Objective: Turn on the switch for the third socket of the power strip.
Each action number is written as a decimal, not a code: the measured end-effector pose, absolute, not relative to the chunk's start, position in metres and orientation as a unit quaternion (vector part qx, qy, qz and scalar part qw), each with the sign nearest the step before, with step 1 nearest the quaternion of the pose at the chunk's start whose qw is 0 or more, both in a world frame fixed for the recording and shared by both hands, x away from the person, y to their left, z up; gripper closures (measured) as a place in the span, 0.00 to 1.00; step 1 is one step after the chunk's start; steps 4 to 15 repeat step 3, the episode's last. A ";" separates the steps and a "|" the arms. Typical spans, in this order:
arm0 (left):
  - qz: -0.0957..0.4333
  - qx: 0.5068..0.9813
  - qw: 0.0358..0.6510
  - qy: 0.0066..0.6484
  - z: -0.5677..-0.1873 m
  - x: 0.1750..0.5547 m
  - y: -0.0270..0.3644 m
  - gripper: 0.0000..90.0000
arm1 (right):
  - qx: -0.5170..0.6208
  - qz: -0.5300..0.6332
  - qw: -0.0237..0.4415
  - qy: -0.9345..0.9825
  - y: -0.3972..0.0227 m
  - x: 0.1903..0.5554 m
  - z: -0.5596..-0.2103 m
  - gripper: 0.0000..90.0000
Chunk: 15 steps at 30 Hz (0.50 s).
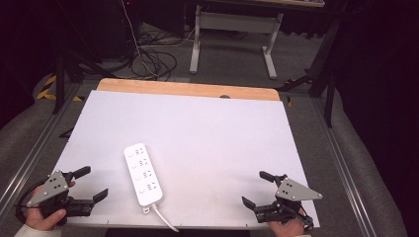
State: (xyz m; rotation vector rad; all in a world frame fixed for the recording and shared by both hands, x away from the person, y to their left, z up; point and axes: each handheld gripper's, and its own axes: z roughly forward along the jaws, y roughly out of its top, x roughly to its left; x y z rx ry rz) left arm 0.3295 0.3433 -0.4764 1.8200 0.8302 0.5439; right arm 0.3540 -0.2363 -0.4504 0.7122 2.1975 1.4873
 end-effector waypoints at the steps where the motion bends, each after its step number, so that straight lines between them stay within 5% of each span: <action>1: 0.228 0.756 0.508 0.344 -0.476 0.330 0.343 0.06 | 0.254 0.531 0.196 0.784 -0.236 0.354 -0.450 0.05; 15: 0.232 0.757 0.505 0.344 -0.477 0.330 0.343 0.06 | 0.254 0.530 0.196 0.785 -0.236 0.354 -0.450 0.05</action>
